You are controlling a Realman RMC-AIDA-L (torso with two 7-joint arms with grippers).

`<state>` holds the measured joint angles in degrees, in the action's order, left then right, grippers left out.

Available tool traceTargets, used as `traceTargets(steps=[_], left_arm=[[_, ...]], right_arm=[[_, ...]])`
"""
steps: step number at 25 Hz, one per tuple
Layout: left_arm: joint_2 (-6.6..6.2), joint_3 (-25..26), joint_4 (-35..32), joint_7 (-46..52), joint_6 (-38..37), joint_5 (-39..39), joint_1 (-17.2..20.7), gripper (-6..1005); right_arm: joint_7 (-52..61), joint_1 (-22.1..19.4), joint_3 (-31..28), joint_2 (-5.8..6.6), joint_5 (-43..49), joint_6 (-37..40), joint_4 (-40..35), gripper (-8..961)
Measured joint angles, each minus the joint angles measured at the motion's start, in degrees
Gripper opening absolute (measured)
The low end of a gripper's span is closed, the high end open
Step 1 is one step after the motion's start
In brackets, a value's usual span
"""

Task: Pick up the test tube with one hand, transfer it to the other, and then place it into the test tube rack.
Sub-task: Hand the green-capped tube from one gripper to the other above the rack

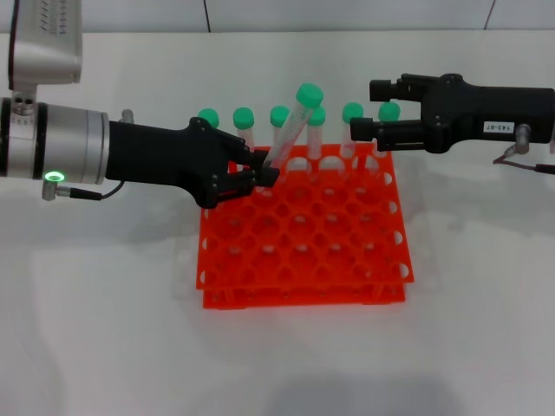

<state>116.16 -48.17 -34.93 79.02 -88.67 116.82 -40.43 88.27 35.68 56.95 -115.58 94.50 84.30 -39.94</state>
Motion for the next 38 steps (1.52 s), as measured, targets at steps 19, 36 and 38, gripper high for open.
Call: traceTargets(steps=[19,36,38], left_arm=[[0.62,0.0,-0.2,0.3,1.2,-0.2,-0.4,198],[1.29,0.0,0.0,0.0,1.6,0.3,-1.1,199],[1.34,-0.3,0.0,-0.1,1.7,0.3,-1.1,199]], right_arm=[[-8.7,-0.1,9.8,-0.58,-15.7,-3.9,5.9,794],[-13.3,0.1,17.5,-0.61,-28.1,-6.7,10.2,774],[-13.7,0.1,17.7,-0.6,-28.6,-6.7,10.4,772]])
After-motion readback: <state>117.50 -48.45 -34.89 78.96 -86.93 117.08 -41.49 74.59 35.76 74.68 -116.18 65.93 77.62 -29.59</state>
